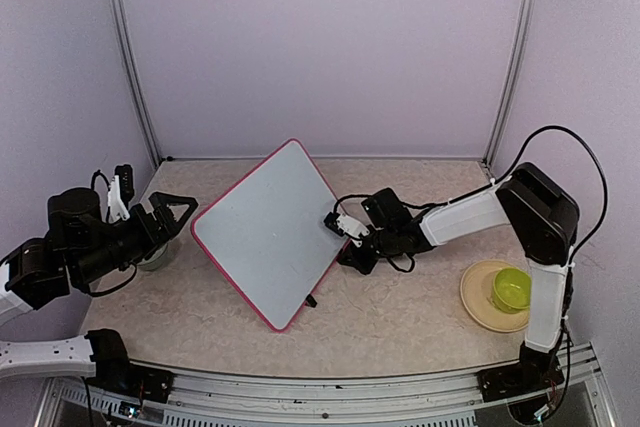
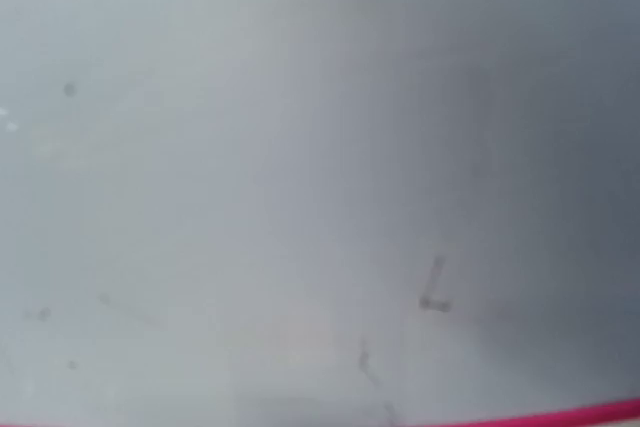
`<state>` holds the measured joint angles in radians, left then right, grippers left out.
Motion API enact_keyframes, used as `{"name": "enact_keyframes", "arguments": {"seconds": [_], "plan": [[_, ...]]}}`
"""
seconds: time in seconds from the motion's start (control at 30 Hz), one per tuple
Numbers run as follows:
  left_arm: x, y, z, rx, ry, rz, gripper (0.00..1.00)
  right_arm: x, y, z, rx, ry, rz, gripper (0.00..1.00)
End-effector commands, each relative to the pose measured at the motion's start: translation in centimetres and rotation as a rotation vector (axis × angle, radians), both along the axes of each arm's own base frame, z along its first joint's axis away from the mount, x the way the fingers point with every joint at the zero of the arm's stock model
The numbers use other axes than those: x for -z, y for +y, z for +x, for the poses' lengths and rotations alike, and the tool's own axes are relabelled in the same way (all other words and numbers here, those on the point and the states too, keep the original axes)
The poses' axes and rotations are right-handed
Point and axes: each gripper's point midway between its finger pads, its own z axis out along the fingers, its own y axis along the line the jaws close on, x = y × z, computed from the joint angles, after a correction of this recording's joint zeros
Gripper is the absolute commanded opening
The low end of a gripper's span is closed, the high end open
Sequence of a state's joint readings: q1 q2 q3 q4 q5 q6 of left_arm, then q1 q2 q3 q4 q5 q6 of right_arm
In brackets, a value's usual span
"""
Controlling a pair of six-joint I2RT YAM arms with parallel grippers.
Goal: Erase the whiteboard
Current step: Move the whiteboard to the center of the board.
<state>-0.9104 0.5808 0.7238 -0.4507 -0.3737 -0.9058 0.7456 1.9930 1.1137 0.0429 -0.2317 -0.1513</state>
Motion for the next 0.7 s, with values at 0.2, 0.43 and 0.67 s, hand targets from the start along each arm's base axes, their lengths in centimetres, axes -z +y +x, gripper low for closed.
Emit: {"name": "enact_keyframes", "arguments": {"seconds": [0.2, 0.43, 0.67], "plan": [[-0.2, 0.5, 0.0, -0.020, -0.005, 0.005, 0.99, -1.0, 3.0, 3.6, 0.171, -0.028, 0.065, 0.00], [-0.4, 0.6, -0.1, -0.025, -0.008, -0.005, 0.99, -0.4, 4.1, 7.5, 0.325, -0.086, 0.008, 0.00], [-0.2, 0.9, -0.3, -0.027, -0.003, -0.019, 0.99, -0.8, 5.3, 12.4, 0.495, -0.131, -0.022, 0.00]]}}
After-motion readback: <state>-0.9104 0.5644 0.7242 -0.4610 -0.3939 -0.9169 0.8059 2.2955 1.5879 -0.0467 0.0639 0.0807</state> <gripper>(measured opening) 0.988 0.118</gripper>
